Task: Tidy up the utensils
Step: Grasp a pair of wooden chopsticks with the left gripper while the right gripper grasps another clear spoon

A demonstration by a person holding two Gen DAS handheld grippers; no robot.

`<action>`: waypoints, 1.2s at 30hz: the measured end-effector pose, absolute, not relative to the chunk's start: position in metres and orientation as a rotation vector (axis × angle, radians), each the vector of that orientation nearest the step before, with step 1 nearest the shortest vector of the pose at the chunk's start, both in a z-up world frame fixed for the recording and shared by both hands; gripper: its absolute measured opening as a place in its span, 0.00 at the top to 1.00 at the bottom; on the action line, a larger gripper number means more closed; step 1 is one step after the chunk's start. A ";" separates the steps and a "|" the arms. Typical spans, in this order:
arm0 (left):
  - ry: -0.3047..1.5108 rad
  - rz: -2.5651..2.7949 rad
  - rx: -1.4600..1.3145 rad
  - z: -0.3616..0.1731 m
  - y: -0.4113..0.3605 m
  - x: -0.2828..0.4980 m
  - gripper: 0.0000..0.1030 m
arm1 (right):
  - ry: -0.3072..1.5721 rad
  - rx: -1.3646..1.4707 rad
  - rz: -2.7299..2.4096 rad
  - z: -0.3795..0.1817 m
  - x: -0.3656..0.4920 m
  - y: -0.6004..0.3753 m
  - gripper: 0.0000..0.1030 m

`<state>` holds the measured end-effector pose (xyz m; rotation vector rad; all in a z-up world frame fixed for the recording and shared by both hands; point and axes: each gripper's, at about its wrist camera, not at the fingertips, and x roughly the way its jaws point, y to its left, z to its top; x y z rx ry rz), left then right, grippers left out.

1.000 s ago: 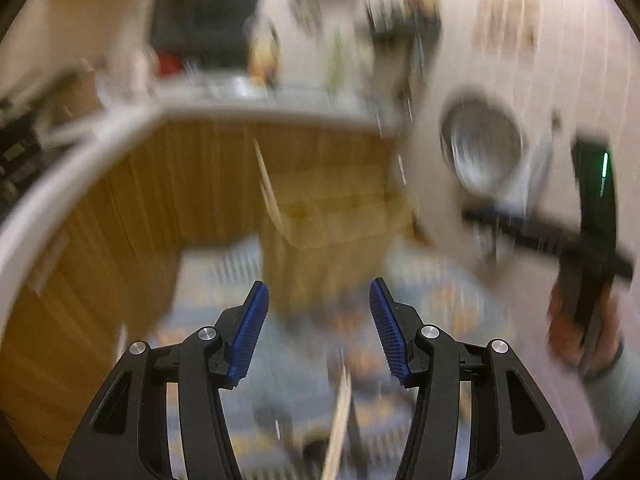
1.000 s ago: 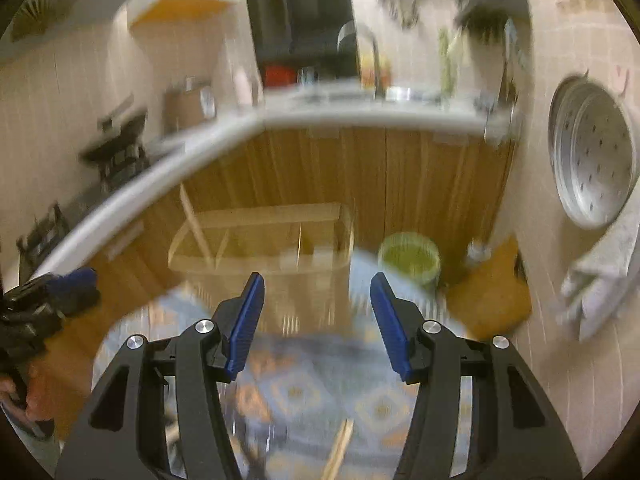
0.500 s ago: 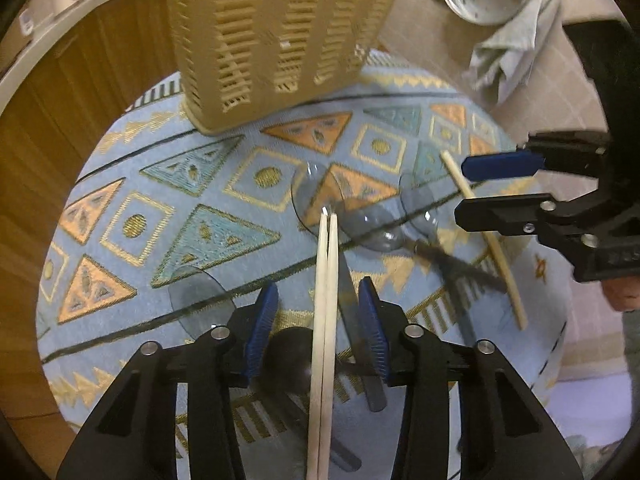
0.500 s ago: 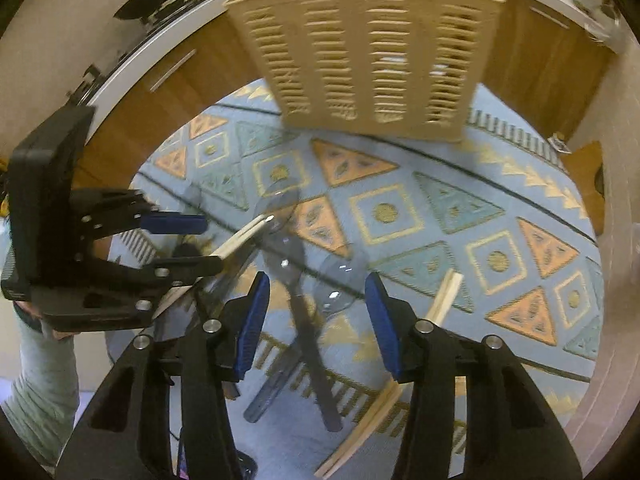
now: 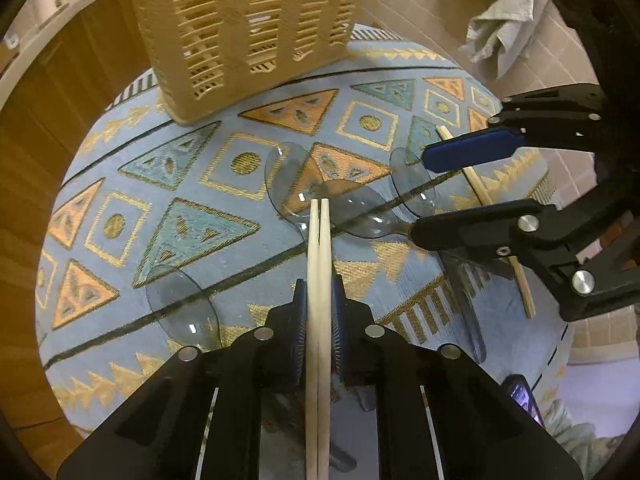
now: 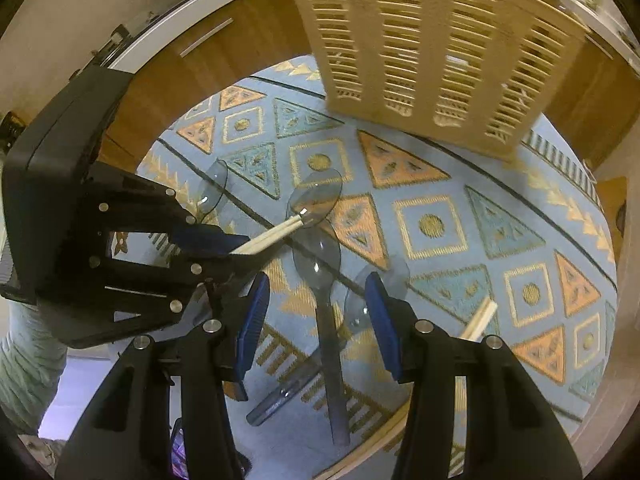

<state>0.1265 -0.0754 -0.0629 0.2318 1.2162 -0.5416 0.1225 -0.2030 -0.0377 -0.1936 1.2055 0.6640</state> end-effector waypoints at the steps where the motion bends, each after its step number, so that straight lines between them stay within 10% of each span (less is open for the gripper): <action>1: 1.211 -0.531 0.230 -0.063 -0.074 0.126 0.90 | 1.204 -0.203 0.666 -0.039 0.123 -0.203 0.55; 23: 1.042 -0.474 0.040 -0.019 -0.027 0.130 0.90 | 1.267 -0.508 0.681 -0.077 0.146 -0.138 0.55; 26: 1.023 -0.471 0.027 -0.015 -0.025 0.128 0.90 | 1.253 -0.533 0.667 -0.076 0.143 -0.135 0.71; 36: 0.843 -0.467 -0.058 0.033 -0.013 0.105 0.90 | 1.146 -0.407 0.709 -0.038 0.117 -0.164 0.72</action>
